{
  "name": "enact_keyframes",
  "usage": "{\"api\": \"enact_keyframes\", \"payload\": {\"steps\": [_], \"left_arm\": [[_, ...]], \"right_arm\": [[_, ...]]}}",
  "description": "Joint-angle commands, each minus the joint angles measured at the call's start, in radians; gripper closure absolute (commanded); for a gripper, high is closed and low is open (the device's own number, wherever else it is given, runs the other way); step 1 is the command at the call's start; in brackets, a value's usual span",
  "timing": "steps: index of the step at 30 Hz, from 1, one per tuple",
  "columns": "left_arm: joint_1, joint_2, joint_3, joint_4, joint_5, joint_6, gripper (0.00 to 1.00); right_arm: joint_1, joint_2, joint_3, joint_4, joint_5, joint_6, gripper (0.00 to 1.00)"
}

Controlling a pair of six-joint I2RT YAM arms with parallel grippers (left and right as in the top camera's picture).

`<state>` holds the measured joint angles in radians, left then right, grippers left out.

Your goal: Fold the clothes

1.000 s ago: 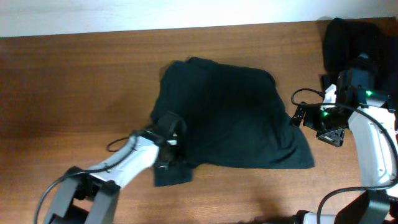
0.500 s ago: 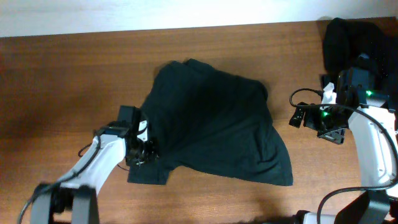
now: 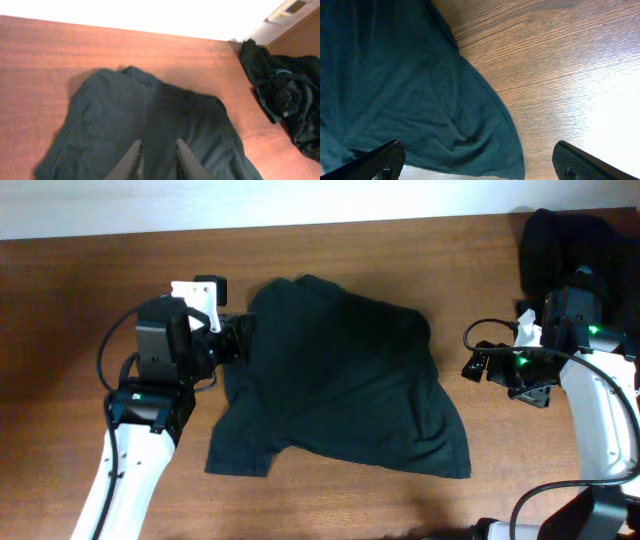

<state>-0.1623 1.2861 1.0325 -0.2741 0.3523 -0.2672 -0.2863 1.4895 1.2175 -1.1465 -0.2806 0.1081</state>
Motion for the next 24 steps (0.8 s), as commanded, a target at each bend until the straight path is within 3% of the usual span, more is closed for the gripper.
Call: {"api": "enact_keyframes", "payload": {"steps": [1,8,13,20,24], "left_arm": [[-0.001,0.072,-0.003,0.062,0.007,0.019,0.81],[-0.048,0.315,0.006,0.336,0.007,0.019,0.81],[-0.089,0.536,0.09,0.466,-0.02,0.019,0.8],[-0.106,0.782,0.364,0.396,-0.071,0.019,0.81],[-0.105,0.869,0.489,0.327,-0.137,0.019,0.81]], "right_arm": [[0.006,-0.007,-0.001,0.015,-0.062,-0.007,0.01],[0.006,-0.006,-0.078,0.163,-0.087,0.012,0.01],[0.006,-0.004,-0.212,0.399,-0.088,0.132,0.01],[0.082,0.023,-0.414,0.769,-0.142,0.188,0.01],[0.161,0.04,-0.438,0.932,-0.142,0.189,0.01]]}}
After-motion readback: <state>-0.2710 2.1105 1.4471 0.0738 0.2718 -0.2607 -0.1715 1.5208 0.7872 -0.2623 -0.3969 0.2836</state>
